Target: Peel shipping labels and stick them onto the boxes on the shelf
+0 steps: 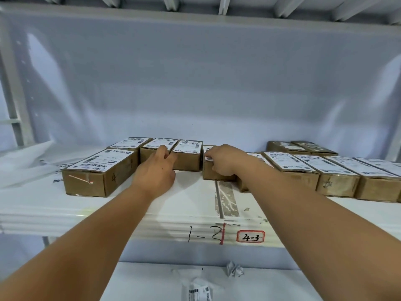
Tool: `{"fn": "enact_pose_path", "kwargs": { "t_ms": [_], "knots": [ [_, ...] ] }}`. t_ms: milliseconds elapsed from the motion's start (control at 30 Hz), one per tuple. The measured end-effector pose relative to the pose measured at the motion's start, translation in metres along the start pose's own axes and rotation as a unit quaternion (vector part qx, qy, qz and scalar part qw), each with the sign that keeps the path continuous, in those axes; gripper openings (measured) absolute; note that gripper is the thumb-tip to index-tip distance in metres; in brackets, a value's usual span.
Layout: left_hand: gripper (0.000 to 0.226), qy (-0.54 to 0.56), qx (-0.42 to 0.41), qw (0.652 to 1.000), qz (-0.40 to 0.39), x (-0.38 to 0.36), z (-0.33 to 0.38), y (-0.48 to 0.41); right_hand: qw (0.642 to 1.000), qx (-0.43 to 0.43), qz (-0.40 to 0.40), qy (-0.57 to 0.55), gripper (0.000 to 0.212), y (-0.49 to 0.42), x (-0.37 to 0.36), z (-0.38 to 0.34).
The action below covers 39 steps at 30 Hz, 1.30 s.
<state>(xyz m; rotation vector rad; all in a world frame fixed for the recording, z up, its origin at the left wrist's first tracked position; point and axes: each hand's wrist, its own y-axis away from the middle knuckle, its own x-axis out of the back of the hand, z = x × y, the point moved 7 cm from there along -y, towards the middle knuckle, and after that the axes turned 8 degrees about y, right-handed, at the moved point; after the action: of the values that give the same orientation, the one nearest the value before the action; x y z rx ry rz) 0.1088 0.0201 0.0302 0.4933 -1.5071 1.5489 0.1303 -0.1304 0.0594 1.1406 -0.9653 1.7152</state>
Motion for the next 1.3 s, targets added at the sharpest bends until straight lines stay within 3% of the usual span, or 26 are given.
{"fn": "enact_pose_path", "kwargs": {
  "t_ms": [167,500,667,800,900,1000,1133,1233,1300],
  "knots": [
    [0.015,0.016,-0.002,1.000,0.002,-0.003,-0.003,-0.002,0.997,-0.059,0.001,0.041,0.039,-0.014,0.002,-0.004],
    [0.016,-0.011,-0.015,1.000,0.003,-0.004,-0.002,-0.004,0.995,-0.094,-0.012,-0.015,0.042,-0.033,-0.009,-0.004],
    [0.020,-0.068,-0.060,0.996,0.020,0.004,0.015,-0.002,0.994,-0.102,0.034,-0.034,0.047,-0.021,0.002,-0.003],
    [0.029,0.071,-0.073,0.994,0.035,0.007,0.042,-0.003,0.988,-0.112,0.087,-0.066,0.044,-0.003,0.023,0.020],
    [0.044,0.224,-0.058,0.972,-0.043,-0.005,0.086,-0.012,0.978,-0.152,0.102,-0.101,0.040,0.013,0.026,0.053],
    [0.063,0.219,-0.109,0.965,-0.095,-0.016,0.136,-0.016,0.965,-0.194,0.108,-0.136,0.039,0.031,0.019,0.088],
    [0.076,0.200,-0.118,0.963,-0.133,-0.033,0.166,-0.022,0.953,-0.239,0.091,-0.164,0.032,0.054,-0.002,0.141],
    [0.067,0.182,-0.152,0.965,-0.110,-0.034,0.182,-0.029,0.945,-0.256,0.095,-0.178,0.018,0.057,-0.015,0.175],
    [0.054,0.218,-0.145,0.962,-0.074,-0.028,0.187,-0.037,0.943,-0.264,0.100,-0.176,0.020,0.054,-0.021,0.195]
  ]
}}
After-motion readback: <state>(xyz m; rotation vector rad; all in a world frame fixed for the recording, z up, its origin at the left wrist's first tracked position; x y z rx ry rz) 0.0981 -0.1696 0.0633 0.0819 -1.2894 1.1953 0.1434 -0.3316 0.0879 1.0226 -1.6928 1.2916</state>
